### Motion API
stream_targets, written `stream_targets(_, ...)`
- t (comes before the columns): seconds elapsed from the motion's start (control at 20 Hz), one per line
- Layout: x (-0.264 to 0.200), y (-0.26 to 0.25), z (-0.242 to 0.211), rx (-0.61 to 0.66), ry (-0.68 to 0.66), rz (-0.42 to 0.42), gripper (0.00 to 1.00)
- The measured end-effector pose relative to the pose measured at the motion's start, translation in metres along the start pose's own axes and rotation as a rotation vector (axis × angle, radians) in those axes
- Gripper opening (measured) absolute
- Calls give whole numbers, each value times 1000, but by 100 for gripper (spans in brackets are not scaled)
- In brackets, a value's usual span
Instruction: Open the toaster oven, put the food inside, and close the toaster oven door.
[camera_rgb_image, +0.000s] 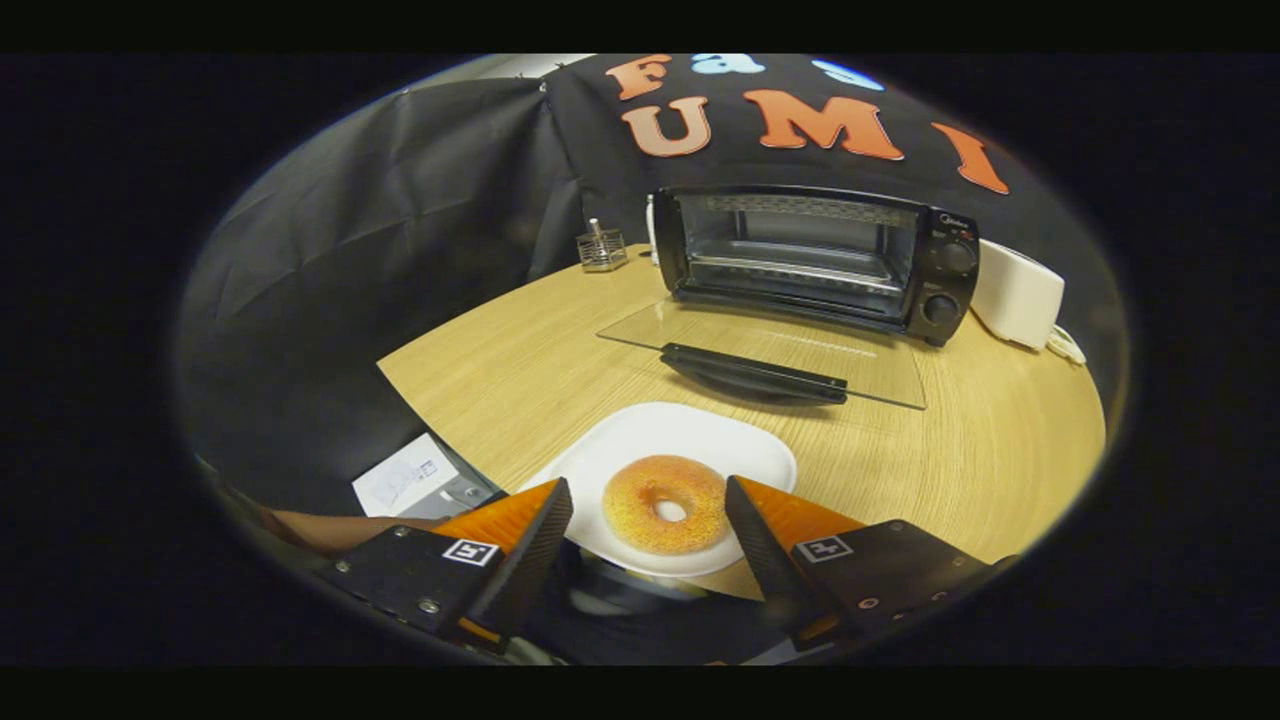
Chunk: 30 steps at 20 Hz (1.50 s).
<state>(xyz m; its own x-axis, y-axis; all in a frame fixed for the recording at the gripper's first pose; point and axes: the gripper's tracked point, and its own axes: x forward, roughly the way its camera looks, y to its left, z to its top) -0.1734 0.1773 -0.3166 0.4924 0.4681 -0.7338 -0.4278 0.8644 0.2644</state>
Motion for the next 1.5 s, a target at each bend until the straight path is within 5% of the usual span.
stream_targets(0.2,9,-9,-15,-25,44,-46,88)
stream_targets(0.35,12,-15,-8,24,21,-69,66)
stream_targets(0.75,7,-24,35,175,-113,-50,41)
stream_targets(1.5,59,-54,193,648,-437,101,26)
